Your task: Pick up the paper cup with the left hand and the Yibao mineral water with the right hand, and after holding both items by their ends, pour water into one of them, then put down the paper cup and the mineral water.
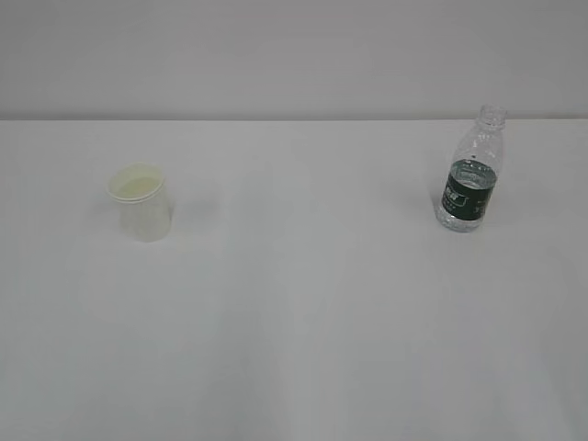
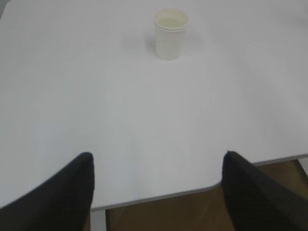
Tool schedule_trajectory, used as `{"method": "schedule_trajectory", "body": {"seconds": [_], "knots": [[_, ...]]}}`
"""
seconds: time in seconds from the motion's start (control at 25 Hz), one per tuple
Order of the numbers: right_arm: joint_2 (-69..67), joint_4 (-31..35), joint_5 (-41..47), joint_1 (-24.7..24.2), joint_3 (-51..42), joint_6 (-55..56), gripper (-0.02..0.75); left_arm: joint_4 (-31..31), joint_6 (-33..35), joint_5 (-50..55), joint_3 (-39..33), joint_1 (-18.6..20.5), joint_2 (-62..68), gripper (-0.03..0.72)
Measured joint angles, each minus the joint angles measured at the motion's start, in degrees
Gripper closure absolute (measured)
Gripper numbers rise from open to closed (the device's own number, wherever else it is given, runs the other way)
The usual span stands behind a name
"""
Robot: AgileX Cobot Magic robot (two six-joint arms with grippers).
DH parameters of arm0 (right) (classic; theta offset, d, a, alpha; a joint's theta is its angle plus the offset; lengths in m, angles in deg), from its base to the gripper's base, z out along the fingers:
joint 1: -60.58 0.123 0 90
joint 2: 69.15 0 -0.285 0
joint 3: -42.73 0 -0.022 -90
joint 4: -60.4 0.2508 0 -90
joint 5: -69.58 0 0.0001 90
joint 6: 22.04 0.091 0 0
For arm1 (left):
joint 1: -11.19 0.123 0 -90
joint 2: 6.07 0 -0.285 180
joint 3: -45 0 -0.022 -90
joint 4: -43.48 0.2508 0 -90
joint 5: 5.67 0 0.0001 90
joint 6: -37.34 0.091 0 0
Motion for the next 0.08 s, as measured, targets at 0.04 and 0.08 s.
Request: {"method": "schedule_trajectory", "body": {"seconds": [0.04,0.08], "knots": [[0.0,0.0,0.0,0.0,0.0,0.0,0.148,0.0,0.0,0.0,0.0,0.0,0.0,0.099],[0.0,0.0,0.0,0.0,0.0,0.0,0.148,0.0,0.0,0.0,0.0,0.0,0.0,0.099]]}}
